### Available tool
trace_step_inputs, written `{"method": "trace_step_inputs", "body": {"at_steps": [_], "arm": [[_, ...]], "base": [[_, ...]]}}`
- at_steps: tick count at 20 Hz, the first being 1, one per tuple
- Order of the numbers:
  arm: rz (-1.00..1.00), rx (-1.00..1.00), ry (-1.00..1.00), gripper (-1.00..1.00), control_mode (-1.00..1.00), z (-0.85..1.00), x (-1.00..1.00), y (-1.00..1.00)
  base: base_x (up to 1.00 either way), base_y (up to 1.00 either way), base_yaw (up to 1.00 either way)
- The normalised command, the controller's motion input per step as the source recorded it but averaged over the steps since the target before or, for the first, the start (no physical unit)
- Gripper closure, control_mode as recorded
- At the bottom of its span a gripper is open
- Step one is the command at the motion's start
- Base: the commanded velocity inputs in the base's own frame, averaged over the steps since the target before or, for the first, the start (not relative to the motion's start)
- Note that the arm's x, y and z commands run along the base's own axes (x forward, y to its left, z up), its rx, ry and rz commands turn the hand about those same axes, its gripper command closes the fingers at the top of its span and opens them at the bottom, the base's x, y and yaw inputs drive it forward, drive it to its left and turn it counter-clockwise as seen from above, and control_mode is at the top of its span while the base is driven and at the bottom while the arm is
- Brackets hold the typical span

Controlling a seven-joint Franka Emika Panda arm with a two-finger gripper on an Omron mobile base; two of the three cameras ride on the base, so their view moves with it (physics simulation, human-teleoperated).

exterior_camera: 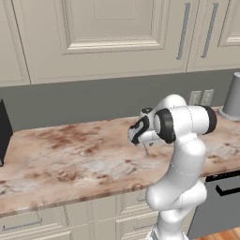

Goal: Organize the utensils by type. Pick up the wooden spoons from the counter and place them in the open cabinet. Then pick up the metallic utensils from the counter and place them in the open drawer.

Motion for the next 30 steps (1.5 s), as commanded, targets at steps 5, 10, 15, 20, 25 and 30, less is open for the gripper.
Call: {"method": "trace_step_inputs", "body": {"at_steps": [5, 10, 15, 20, 25, 30], "arm": [[0.06, 0.00, 0.01, 1.00, -1.00, -0.08, -0.38, -0.14], [0.17, 0.00, 0.02, 1.00, -1.00, 0.26, -0.35, -0.08], [0.19, 0.00, 0.01, 1.00, -1.00, 0.66, -0.28, 0.00], [0.24, -0.01, 0.01, 1.00, -1.00, 0.71, -0.36, 0.00], [0.36, -0.06, 0.01, 1.00, -1.00, 0.61, -0.48, 0.00], [0.48, -0.05, -0.09, 1.00, -1.00, 0.32, -0.78, -0.01]], "base": [[0.00, 0.00, 0.00], [0.00, 0.00, 0.00], [0.00, 0.00, 0.00], [0.00, 0.00, 0.00], [0.00, 0.00, 0.00], [0.00, 0.00, 0.00]]}}
